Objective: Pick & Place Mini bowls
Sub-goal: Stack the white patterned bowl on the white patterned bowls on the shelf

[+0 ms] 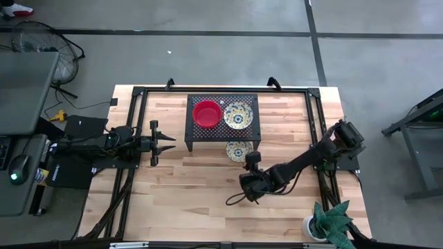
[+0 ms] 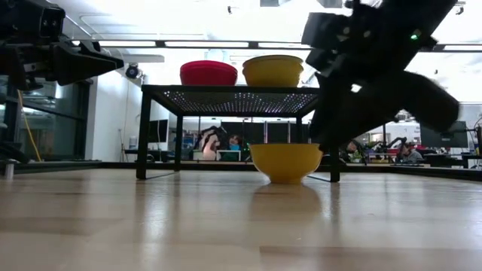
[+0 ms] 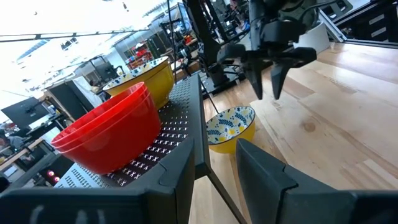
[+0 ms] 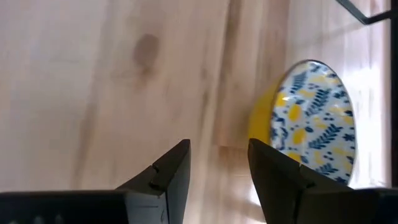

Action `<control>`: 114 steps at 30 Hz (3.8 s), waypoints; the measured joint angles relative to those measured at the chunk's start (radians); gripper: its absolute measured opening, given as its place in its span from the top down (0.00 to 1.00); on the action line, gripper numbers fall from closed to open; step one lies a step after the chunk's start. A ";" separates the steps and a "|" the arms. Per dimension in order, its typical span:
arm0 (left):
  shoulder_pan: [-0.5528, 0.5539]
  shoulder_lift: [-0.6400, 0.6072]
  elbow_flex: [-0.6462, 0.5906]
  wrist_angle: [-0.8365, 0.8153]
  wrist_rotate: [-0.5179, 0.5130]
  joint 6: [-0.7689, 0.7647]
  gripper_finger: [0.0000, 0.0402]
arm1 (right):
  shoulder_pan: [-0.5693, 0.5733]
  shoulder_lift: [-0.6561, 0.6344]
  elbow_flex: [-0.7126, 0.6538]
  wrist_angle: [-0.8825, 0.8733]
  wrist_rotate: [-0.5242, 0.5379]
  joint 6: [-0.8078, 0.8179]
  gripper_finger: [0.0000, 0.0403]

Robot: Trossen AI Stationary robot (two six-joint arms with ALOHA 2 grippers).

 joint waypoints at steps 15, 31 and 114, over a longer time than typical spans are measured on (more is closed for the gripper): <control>0.000 0.000 0.000 0.000 0.000 0.000 0.72 | -0.090 0.000 0.000 0.009 0.045 0.120 0.63; 0.000 0.000 0.000 0.000 0.000 0.000 0.72 | -0.115 0.047 0.000 0.042 -0.029 0.065 0.63; 0.000 0.000 0.000 0.000 0.000 0.000 0.72 | 0.046 0.043 0.728 -0.727 -0.167 0.071 1.00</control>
